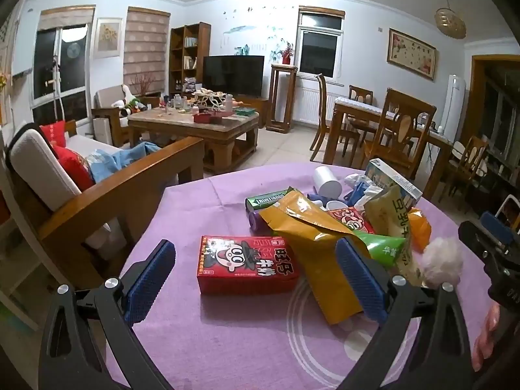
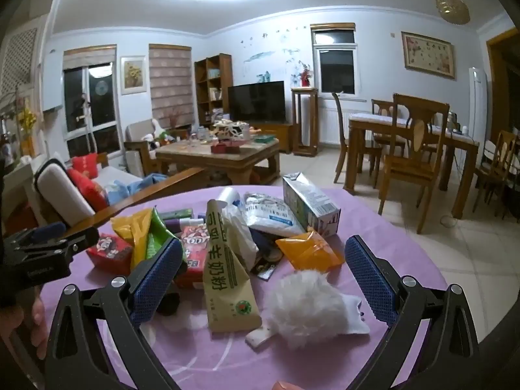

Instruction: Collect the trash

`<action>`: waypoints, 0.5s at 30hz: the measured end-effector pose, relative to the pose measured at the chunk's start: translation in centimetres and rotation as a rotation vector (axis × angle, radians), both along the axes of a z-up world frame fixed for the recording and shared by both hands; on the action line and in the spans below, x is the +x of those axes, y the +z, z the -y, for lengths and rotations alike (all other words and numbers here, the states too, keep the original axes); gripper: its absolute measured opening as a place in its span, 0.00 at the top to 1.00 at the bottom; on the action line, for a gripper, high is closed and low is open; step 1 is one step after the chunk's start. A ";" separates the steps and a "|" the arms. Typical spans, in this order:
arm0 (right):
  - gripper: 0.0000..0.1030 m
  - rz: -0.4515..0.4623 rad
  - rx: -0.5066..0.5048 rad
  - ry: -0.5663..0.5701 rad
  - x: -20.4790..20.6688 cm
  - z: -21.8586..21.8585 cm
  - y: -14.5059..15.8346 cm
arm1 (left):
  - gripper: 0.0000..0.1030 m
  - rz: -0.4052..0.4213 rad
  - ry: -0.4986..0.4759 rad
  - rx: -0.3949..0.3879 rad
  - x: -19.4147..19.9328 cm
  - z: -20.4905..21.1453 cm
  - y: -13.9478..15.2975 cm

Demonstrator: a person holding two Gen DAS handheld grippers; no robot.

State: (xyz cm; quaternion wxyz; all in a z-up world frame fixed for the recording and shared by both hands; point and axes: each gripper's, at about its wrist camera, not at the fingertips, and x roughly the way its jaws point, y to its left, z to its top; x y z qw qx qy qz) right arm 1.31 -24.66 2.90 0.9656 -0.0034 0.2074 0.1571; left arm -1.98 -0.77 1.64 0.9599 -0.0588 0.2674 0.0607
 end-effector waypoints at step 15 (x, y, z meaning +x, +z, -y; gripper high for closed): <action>0.04 0.000 -0.001 0.006 0.3 0.4 0.1 | 0.05 0.001 -0.010 -0.012 0.0 -0.1 -0.1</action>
